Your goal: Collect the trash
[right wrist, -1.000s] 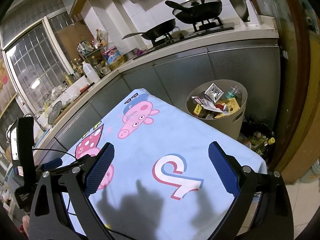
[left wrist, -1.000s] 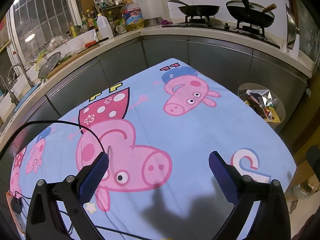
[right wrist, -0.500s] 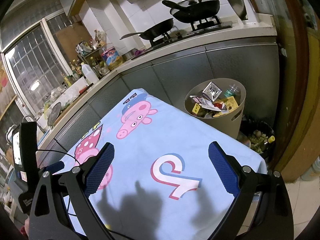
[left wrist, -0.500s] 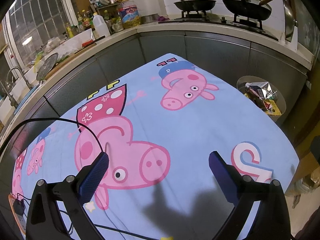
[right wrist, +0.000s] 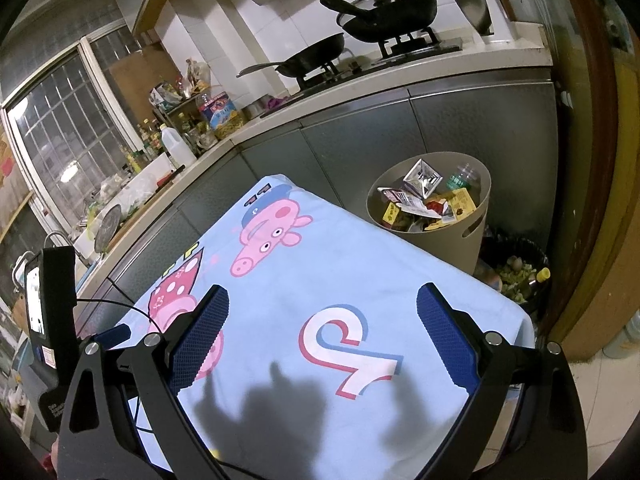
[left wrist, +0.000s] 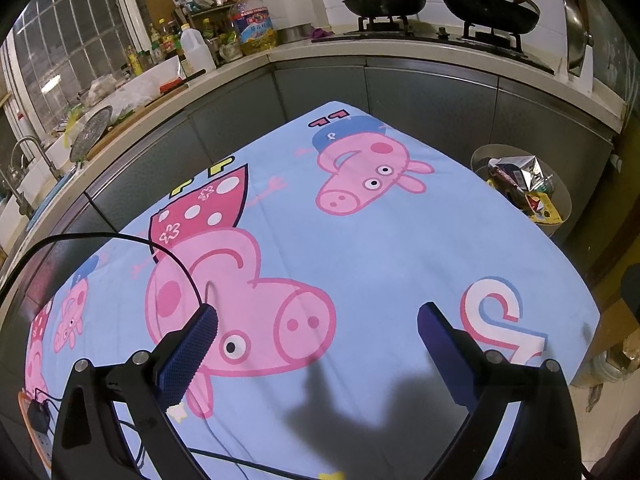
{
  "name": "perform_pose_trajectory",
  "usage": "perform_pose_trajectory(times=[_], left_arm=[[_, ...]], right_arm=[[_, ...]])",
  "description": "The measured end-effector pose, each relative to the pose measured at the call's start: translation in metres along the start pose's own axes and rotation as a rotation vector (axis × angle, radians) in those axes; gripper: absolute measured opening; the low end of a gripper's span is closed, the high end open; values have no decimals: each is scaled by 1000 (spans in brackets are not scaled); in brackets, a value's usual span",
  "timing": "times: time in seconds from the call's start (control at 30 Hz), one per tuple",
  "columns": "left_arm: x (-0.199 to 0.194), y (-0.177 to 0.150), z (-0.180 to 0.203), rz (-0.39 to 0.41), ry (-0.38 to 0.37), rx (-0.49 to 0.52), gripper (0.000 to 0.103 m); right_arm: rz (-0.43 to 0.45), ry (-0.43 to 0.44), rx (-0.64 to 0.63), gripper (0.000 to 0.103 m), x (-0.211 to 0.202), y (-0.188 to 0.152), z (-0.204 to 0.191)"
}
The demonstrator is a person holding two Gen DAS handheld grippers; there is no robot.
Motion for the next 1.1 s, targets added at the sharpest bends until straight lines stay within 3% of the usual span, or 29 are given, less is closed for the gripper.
perform_pose_trajectory(times=[0.57,0.77,0.9,1.1], left_arm=[[5,-2,2,-8,2,3,99],[2,-2,5,0,-55,9,99],[-7,0,6,36,-48,15,99],[-8,3,3,29,-61,-1,99]], right_arm=[[-7,3,13,94,3,-4,3],[-4,5,-5,93,3,-7,1],[-3,9,-6,93,5,-14,-3],[-7,8,-10,93,4,-11,-7]])
Point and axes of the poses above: each gripper's, at about its wrist camera, not at the fingertips, and x roughly the way its jaws point, z to its right, y to its top, the point moved 6 cm from there along x, roughly the way its jaws point, and after that the axes turned 13 degrees about -z, right-handed, at the moved point
